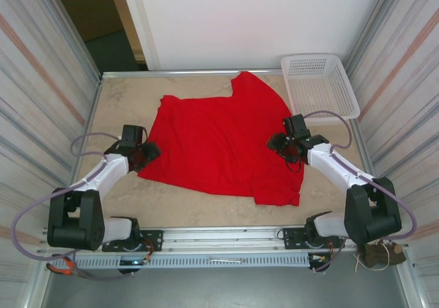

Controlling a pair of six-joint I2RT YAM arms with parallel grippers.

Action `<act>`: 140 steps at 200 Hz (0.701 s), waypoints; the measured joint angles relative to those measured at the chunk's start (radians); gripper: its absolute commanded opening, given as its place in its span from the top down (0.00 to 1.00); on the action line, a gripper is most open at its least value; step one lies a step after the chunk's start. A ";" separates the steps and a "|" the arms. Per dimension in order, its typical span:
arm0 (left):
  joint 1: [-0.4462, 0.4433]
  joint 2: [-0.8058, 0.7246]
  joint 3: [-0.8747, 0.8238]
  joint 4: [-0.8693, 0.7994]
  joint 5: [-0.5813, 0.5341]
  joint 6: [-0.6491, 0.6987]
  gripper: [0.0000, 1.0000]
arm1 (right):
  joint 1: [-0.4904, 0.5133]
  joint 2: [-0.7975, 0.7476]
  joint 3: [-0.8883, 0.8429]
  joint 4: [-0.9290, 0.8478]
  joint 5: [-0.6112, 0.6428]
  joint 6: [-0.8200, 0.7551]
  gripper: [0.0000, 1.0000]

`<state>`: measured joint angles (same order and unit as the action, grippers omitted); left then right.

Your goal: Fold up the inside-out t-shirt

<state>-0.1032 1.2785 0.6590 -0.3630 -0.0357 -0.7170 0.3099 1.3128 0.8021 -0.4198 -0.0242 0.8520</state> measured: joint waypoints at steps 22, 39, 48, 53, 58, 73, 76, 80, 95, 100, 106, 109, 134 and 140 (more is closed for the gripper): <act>0.000 -0.007 0.000 -0.003 -0.030 -0.013 0.27 | 0.000 -0.026 -0.002 -0.015 -0.003 0.000 0.39; 0.000 -0.005 -0.003 -0.001 -0.049 -0.021 0.26 | 0.000 -0.055 -0.002 -0.033 -0.003 0.000 0.38; 0.000 0.003 -0.006 0.003 -0.055 -0.021 0.26 | 0.000 -0.074 -0.002 -0.043 -0.003 0.000 0.37; 0.000 0.011 -0.008 0.011 -0.055 -0.020 0.27 | 0.000 -0.086 -0.002 -0.050 -0.003 0.000 0.36; 0.001 0.024 -0.010 0.023 -0.055 -0.020 0.30 | 0.000 -0.098 -0.003 -0.056 -0.003 0.000 0.35; 0.002 0.059 -0.013 0.047 -0.050 -0.008 0.52 | 0.000 -0.136 -0.005 -0.084 -0.003 -0.003 0.33; 0.003 0.066 -0.013 0.053 -0.049 -0.011 0.58 | 0.000 -0.143 -0.005 -0.090 -0.003 -0.005 0.33; 0.003 0.073 -0.013 0.058 -0.043 -0.003 0.66 | 0.000 -0.151 -0.006 -0.096 -0.003 -0.008 0.32; 0.004 0.082 -0.014 0.077 -0.032 0.006 0.94 | 0.000 -0.185 -0.011 -0.132 -0.004 -0.021 0.32; 0.004 0.079 -0.014 0.080 -0.027 0.008 1.00 | 0.000 -0.196 -0.014 -0.144 -0.007 -0.024 0.32; 0.004 0.072 -0.016 0.083 -0.022 0.011 1.00 | 0.003 -0.208 -0.019 -0.160 -0.008 -0.027 0.32; 0.004 0.067 -0.017 0.084 -0.019 0.016 1.00 | 0.004 -0.214 -0.022 -0.167 -0.008 -0.029 0.32; 0.004 -0.032 -0.051 0.076 0.002 0.005 1.00 | 0.022 -0.256 -0.048 -0.232 -0.032 -0.051 0.32; 0.004 -0.074 -0.064 0.064 0.003 -0.003 1.00 | 0.031 -0.264 -0.054 -0.248 -0.038 -0.055 0.32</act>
<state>-0.0994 1.2041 0.5949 -0.2985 -0.0326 -0.7197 0.3408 1.0492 0.7479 -0.6682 -0.0620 0.7975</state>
